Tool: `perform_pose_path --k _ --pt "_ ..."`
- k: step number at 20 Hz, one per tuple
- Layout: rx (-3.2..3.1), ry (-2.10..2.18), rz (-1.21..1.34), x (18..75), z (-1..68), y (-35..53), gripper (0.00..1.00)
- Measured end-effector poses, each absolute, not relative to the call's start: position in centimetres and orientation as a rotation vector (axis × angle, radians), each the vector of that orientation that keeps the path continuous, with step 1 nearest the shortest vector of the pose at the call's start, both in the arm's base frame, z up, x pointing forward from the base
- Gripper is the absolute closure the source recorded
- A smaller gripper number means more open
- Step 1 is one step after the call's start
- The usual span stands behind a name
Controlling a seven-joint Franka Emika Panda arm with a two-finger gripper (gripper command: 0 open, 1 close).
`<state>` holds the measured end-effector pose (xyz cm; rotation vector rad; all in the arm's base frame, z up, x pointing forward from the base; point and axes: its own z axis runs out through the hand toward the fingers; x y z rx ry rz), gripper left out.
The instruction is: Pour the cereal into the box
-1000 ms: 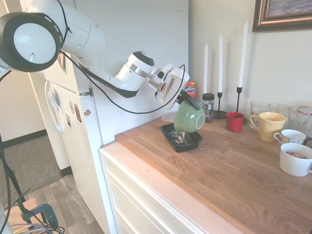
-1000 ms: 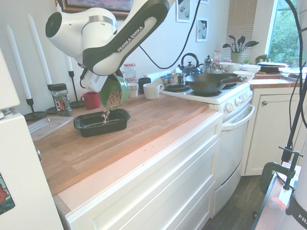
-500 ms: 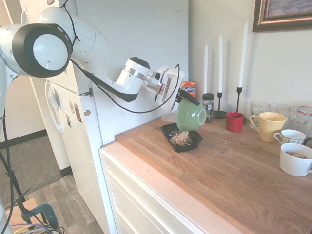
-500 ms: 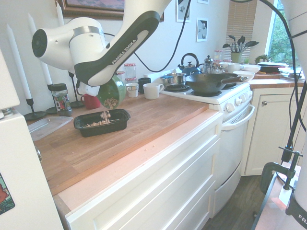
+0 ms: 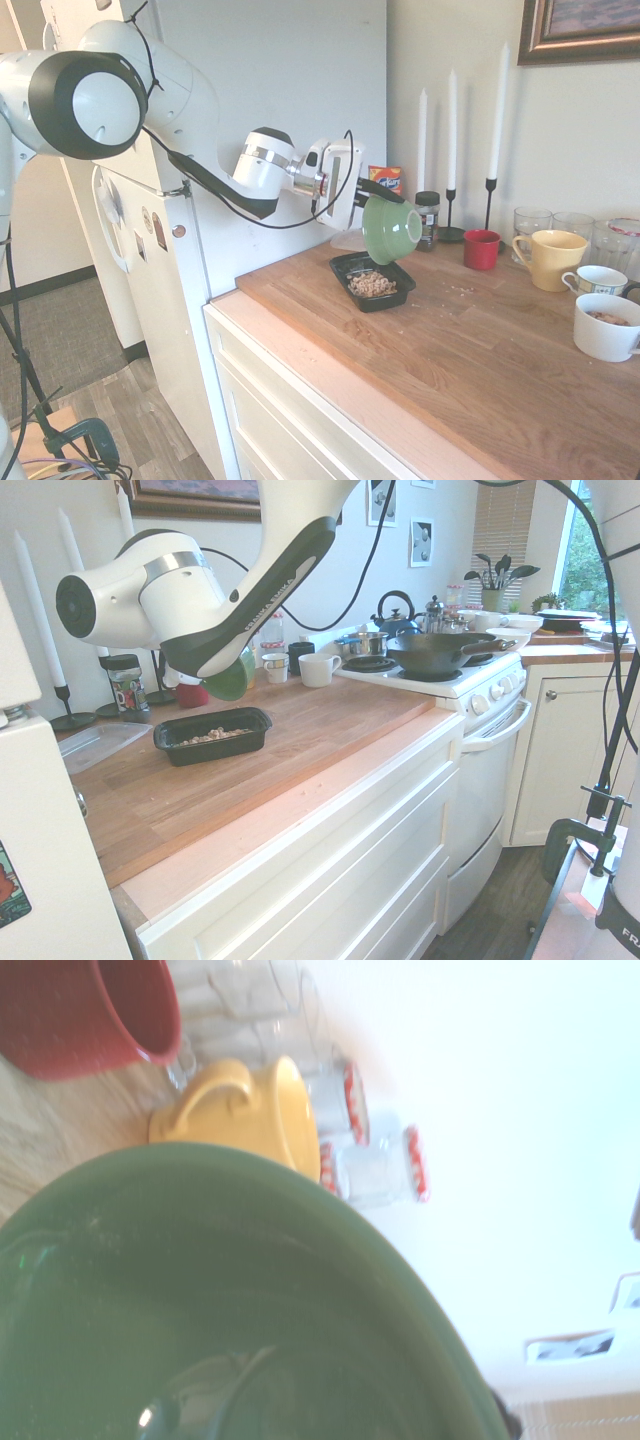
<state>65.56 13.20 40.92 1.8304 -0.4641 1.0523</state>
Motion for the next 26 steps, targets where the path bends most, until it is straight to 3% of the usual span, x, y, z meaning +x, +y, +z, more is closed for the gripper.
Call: perform_pose_path --k 8,15,26 --pt "1.977 -0.666 1.025 66.5 44.6 11.8 1.0" --pt "2.357 -0.988 0.79 66.4 51.0 2.8 1.0" --pt "2.909 -1.389 0.329 63.4 47.3 -16.2 1.0"
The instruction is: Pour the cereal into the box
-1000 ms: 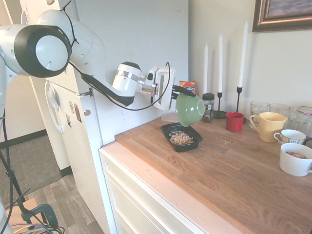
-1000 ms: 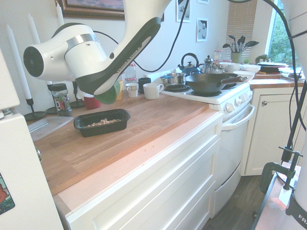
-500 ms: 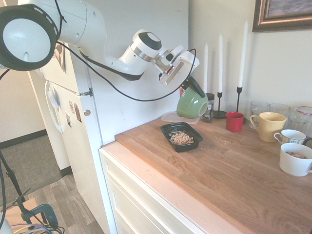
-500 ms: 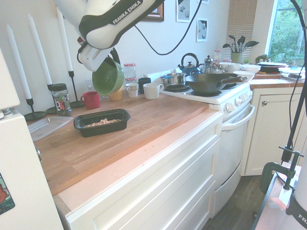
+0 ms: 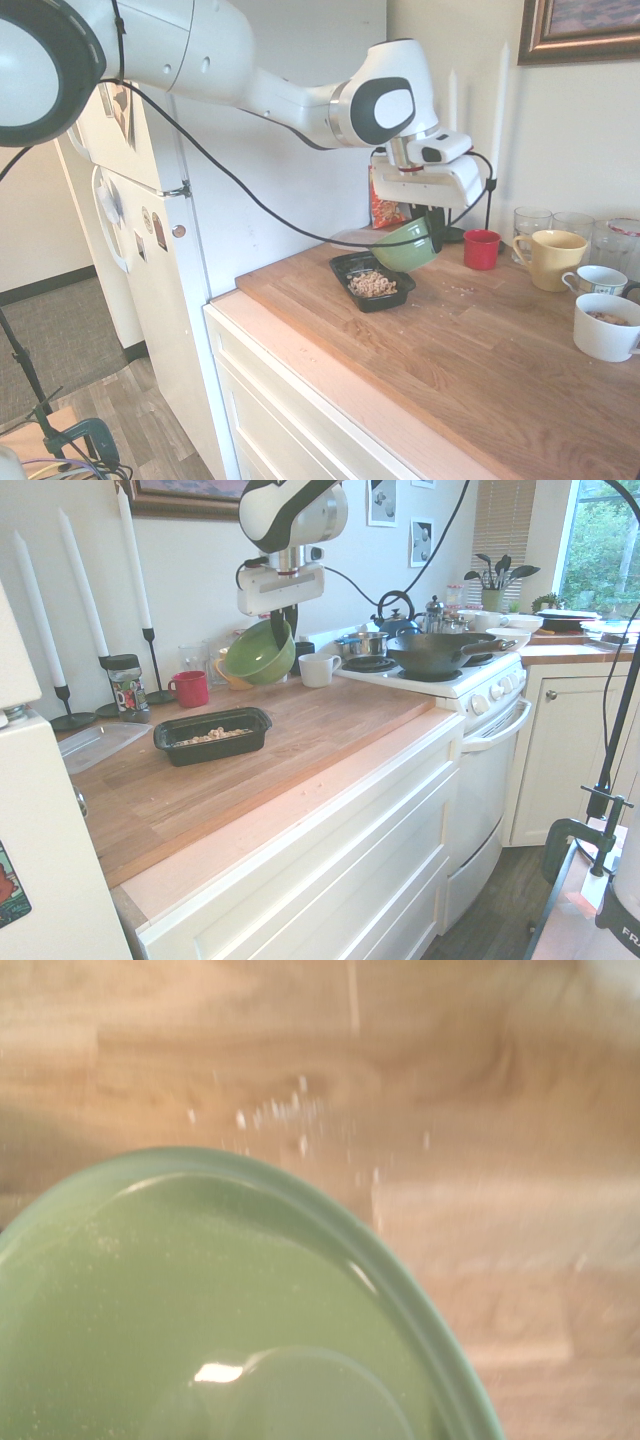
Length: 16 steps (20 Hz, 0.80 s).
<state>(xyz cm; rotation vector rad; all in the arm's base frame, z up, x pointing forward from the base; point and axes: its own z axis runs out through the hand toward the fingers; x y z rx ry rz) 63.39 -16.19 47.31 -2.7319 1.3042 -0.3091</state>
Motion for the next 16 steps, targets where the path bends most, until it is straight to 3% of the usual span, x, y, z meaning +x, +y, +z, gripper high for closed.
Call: perform_pose_path --k 7,16 --pt "-2.38 1.27 -0.02 61.3 42.6 -23.5 1.0" --pt "-2.291 1.377 -0.007 61.8 36.1 -30.9 1.0"
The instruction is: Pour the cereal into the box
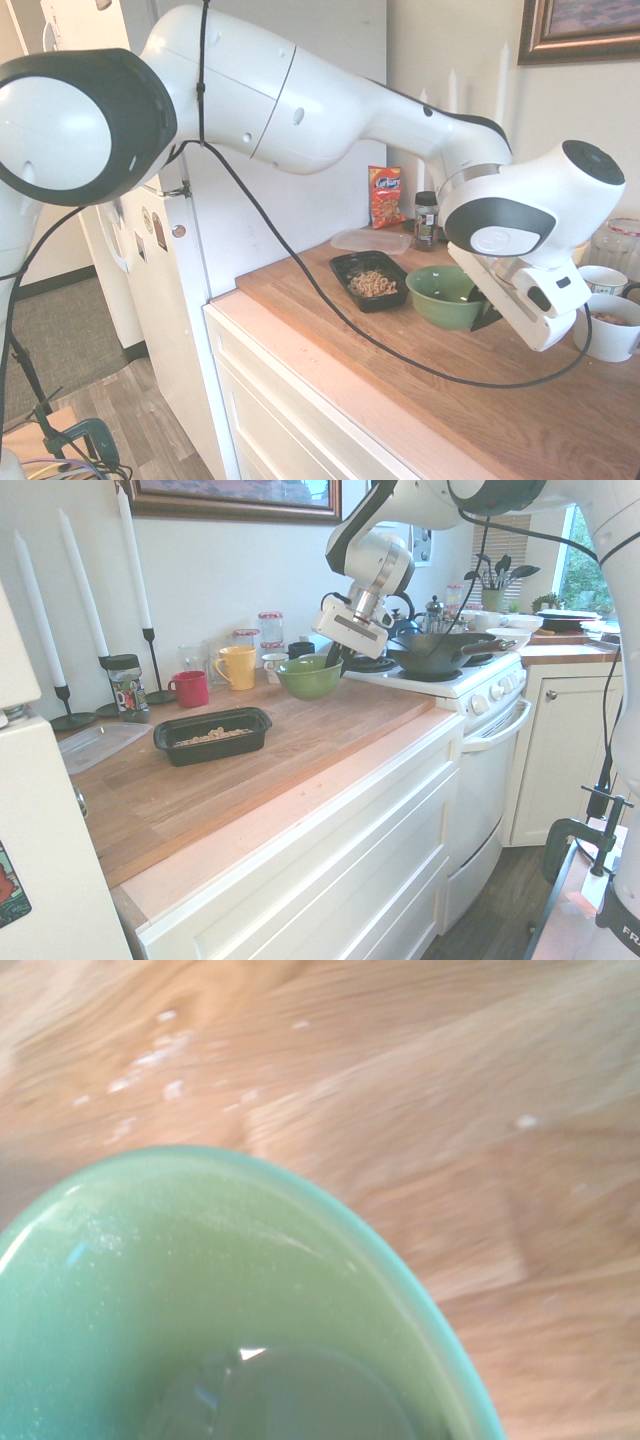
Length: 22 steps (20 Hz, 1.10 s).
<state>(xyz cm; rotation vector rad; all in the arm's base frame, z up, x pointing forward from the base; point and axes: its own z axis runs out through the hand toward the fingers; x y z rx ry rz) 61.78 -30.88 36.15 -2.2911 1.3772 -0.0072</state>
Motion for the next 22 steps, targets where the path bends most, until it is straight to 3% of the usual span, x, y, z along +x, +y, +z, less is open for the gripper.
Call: perform_pose_path --k 9,10,22 --pt "-2.303 1.49 -0.053 64.8 32.3 -32.9 1.0" --pt "-2.306 1.503 -0.055 65.0 32.4 -33.1 0.0" --pt "-2.458 1.535 -0.023 65.2 32.7 -35.5 0.0"
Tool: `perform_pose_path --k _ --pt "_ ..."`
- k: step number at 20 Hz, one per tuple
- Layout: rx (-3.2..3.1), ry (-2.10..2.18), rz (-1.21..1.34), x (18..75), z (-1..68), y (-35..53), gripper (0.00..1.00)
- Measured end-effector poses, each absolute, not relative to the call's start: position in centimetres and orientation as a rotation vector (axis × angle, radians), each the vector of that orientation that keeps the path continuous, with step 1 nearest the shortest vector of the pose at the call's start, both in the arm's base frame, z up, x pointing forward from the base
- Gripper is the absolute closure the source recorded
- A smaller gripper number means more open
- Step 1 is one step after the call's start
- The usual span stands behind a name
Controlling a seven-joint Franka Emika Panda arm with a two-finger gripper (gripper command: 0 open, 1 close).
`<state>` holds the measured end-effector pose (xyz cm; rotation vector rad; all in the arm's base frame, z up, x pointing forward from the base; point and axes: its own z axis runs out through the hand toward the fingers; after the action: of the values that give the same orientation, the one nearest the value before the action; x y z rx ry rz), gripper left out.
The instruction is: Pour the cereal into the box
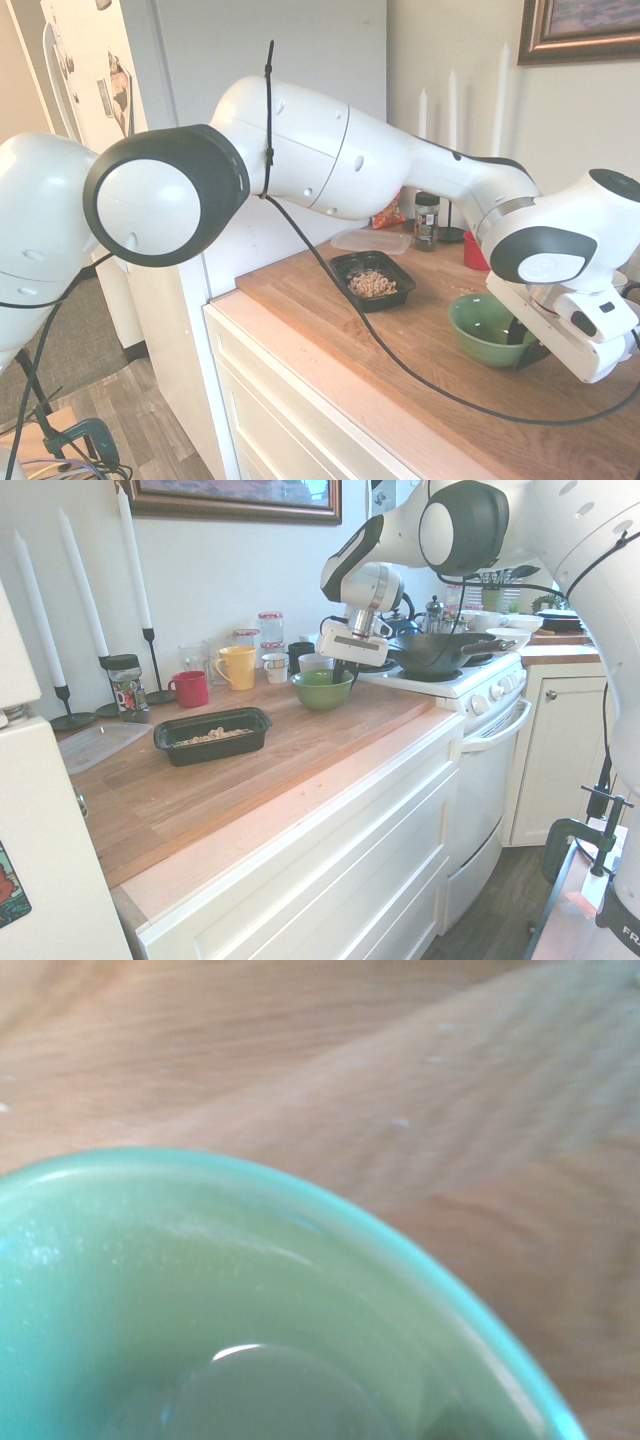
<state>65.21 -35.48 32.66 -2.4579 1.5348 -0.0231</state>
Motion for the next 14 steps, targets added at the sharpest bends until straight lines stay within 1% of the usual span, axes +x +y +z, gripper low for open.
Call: perform_pose_path --k 7,14 --pt "-2.708 1.499 -0.024 65.4 34.5 -35.8 0.0" --pt "-2.77 1.511 -0.194 64.9 39.8 -36.7 0.0"
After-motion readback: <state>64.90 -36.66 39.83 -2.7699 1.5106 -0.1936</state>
